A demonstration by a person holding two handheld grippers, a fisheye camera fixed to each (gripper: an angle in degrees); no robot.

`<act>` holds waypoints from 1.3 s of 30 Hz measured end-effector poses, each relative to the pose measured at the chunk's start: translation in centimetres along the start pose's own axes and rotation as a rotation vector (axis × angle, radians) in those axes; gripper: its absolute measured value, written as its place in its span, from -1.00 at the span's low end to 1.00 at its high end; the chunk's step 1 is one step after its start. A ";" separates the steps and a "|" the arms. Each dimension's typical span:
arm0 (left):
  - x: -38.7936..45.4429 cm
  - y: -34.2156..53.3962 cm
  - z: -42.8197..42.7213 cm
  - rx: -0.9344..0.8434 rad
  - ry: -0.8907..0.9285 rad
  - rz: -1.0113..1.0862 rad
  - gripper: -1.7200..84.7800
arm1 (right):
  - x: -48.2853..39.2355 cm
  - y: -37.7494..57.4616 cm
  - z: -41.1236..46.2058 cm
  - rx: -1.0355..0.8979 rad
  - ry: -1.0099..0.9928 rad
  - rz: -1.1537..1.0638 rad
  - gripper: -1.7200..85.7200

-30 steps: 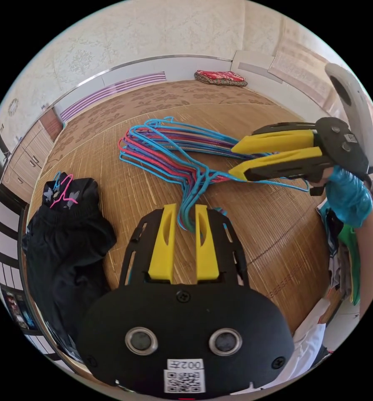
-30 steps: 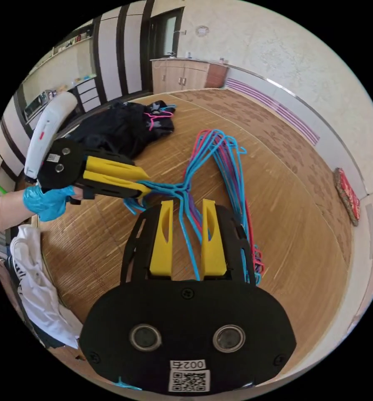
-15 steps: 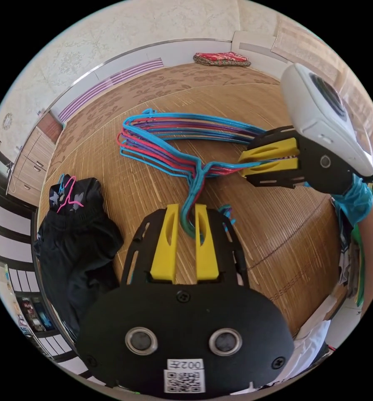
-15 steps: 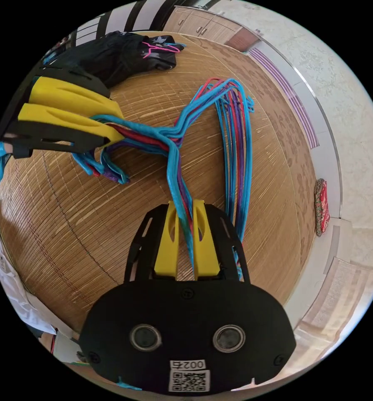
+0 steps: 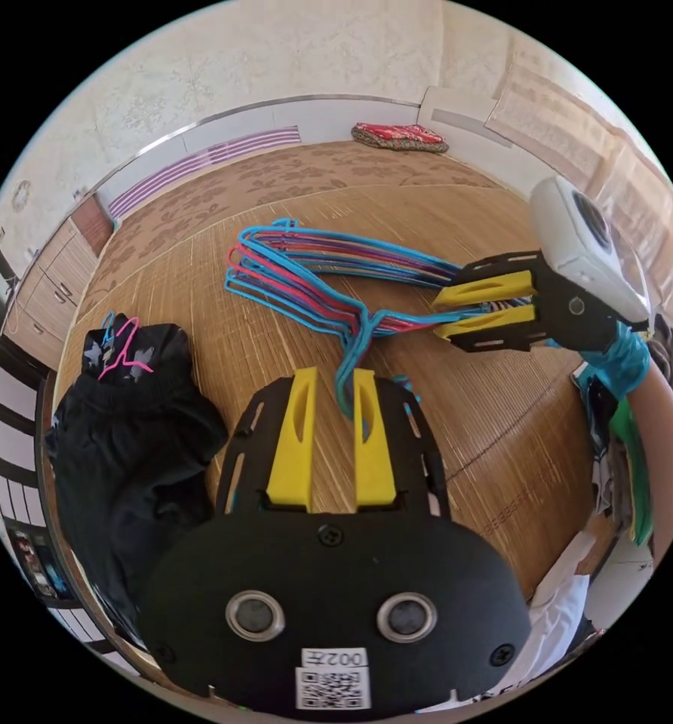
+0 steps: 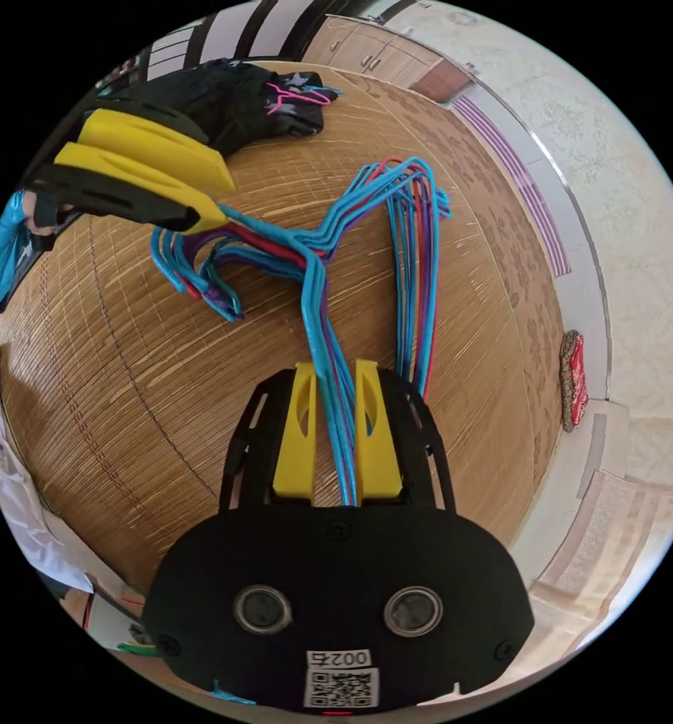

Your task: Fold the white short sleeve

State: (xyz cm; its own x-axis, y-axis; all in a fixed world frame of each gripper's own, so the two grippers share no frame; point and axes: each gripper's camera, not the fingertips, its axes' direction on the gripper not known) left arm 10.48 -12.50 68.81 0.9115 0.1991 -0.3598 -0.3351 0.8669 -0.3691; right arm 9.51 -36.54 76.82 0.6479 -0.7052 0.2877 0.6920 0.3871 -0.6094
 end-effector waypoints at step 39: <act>17.1 39.8 -37.4 0.176 -0.234 -0.550 -0.98 | -37.9 33.9 -40.5 0.552 -0.247 0.636 -0.98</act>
State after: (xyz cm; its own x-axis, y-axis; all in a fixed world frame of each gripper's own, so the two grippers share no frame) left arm 3.82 8.32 15.93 0.9742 -0.2203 0.0480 0.2246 0.9293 -0.2931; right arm -4.50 -20.75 15.37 0.9694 -0.1342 0.2058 0.1900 0.9404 -0.2820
